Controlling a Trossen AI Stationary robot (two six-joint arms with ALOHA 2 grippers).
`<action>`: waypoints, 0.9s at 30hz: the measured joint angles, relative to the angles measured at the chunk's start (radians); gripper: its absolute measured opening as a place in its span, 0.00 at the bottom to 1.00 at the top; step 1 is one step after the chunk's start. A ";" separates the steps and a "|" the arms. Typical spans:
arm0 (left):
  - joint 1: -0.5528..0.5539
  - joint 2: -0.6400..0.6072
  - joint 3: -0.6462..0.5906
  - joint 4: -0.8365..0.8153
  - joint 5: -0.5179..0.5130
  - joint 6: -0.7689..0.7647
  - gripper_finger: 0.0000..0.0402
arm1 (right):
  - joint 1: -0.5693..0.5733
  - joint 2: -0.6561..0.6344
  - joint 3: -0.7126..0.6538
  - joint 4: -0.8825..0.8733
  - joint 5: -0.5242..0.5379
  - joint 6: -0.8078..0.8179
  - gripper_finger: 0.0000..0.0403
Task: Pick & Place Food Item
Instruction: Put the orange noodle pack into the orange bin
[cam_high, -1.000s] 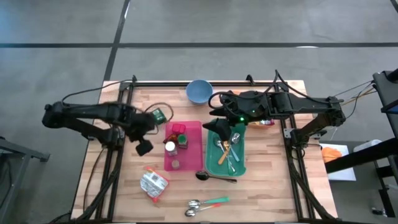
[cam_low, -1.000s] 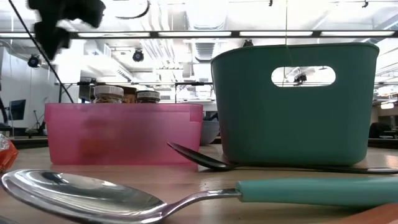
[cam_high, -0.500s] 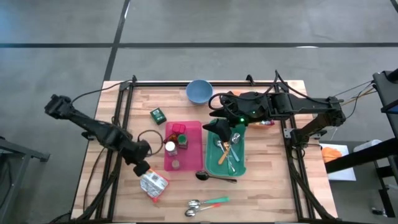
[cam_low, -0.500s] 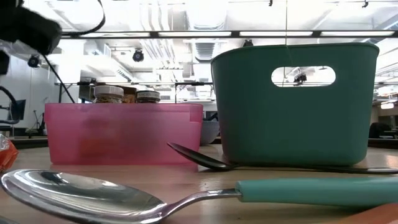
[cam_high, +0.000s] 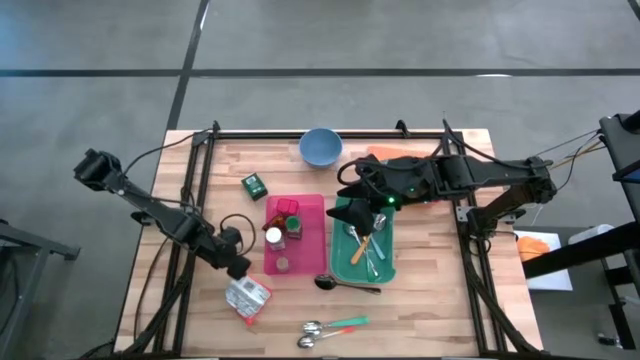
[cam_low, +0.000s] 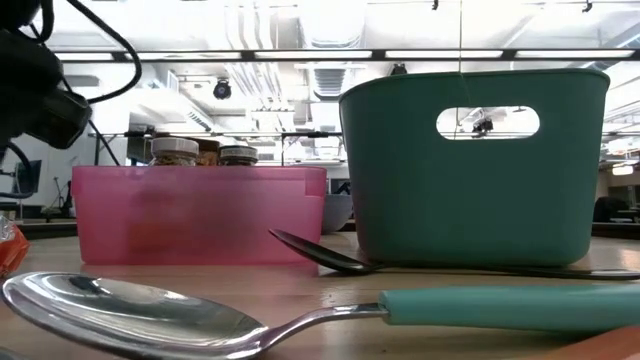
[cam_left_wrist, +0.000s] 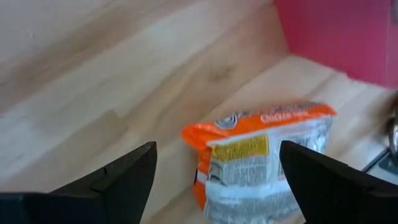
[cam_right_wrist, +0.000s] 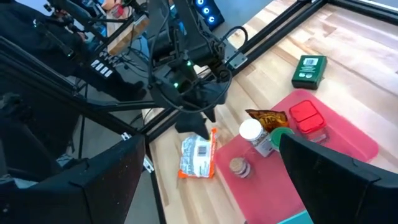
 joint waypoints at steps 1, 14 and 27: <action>0.000 0.000 -0.005 0.006 -0.007 -0.007 0.85 | 0.004 0.000 0.000 0.001 0.004 0.006 0.91; -0.002 0.010 -0.040 0.119 -0.006 -0.087 0.85 | 0.054 0.000 0.000 0.004 0.045 0.022 0.91; -0.018 0.168 0.007 0.192 0.054 -0.110 0.64 | 0.064 0.000 0.000 0.004 0.052 0.026 0.91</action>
